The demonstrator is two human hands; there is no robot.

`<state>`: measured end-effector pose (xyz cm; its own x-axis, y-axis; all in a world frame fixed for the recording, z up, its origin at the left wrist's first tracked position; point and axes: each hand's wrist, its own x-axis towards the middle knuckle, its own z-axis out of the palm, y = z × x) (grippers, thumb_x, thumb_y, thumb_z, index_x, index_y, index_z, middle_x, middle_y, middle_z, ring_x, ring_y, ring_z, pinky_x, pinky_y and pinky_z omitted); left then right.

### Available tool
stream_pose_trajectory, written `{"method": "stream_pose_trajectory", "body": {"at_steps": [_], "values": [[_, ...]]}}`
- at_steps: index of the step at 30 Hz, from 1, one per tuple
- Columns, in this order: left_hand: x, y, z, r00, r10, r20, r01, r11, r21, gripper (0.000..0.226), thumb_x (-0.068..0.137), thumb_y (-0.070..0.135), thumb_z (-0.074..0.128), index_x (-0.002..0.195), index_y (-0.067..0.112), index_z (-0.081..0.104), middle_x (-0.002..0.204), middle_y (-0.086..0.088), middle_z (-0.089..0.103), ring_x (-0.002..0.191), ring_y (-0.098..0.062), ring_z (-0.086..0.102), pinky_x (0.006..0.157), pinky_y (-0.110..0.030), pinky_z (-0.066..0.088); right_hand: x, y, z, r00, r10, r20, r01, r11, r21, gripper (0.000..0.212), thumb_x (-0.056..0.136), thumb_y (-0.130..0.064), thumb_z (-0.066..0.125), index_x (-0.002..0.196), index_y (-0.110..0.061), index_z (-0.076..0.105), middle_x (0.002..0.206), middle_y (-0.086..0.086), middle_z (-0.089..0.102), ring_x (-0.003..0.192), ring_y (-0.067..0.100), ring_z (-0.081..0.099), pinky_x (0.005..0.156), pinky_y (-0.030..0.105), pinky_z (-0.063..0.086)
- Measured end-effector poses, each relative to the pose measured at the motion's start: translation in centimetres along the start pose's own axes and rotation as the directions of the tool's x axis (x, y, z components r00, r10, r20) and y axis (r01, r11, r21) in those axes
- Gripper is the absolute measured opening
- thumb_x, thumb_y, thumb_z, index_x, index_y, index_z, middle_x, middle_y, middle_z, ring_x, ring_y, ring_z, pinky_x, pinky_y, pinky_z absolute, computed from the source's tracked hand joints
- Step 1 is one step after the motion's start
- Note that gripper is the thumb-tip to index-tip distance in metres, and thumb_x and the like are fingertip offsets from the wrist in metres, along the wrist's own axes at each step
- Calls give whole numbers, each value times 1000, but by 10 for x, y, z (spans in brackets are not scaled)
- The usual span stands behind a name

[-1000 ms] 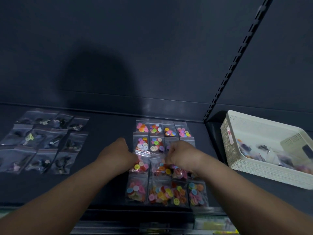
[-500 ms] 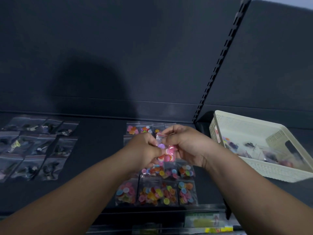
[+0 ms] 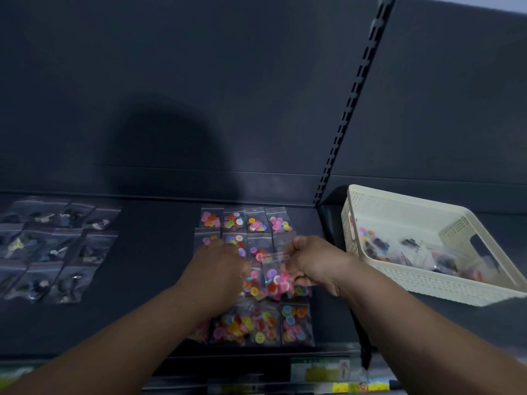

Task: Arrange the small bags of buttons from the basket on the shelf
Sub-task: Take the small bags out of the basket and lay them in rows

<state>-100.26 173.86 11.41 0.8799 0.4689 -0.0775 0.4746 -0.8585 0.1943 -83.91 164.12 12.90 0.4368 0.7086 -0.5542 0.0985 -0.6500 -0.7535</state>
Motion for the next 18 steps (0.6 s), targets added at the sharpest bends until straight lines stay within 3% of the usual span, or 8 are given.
{"method": "stream_pose_trajectory", "body": {"at_steps": [7, 9, 11, 14, 18], "values": [[-8, -7, 6, 998, -41, -38, 44, 997, 65, 24, 92, 24, 46, 107, 29, 65, 112, 7, 51, 115, -16, 35, 82, -29, 22, 6, 1, 12, 996, -82, -21, 75, 967, -242, 19, 84, 0, 61, 82, -17, 53, 75, 3, 58, 63, 14, 60, 58, 25, 51], [-10, -10, 6, 997, -62, -45, 65, 996, 62, 25, 92, 23, 48, 107, 31, 65, 113, 8, 50, 116, -16, 35, 81, -28, 20, 8, 1, 14, 990, -131, -49, 102, 917, -385, 19, 81, -5, 65, 78, -20, 53, 75, 0, 58, 72, 17, 61, 65, 29, 52], [-11, -11, 5, 996, -66, -54, 68, 996, 50, 25, 92, 23, 49, 109, 32, 64, 114, 8, 50, 116, -17, 35, 81, -28, 19, 8, -1, 13, 980, -186, -67, 126, 849, -513, 17, 80, -10, 66, 77, -21, 54, 75, -4, 57, 75, 15, 58, 62, 24, 47], [-10, -8, 2, 997, -51, -65, 52, 999, 8, 27, 94, 30, 45, 116, 35, 60, 117, 10, 48, 118, -14, 33, 86, -27, 22, 7, -3, 12, 968, -245, -54, 165, 786, -596, 9, 82, -11, 63, 84, -18, 58, 76, -7, 55, 75, 13, 56, 54, 21, 40], [-6, -4, 4, 1000, 3, -30, -3, 1000, -11, 30, 94, 43, 46, 123, 38, 55, 127, 11, 44, 125, -14, 28, 100, -30, 20, 5, -3, 13, 953, -297, -58, 196, 751, -630, 20, 81, -16, 66, 100, -18, 60, 96, -2, 59, 85, 15, 57, 65, 23, 41]]}}
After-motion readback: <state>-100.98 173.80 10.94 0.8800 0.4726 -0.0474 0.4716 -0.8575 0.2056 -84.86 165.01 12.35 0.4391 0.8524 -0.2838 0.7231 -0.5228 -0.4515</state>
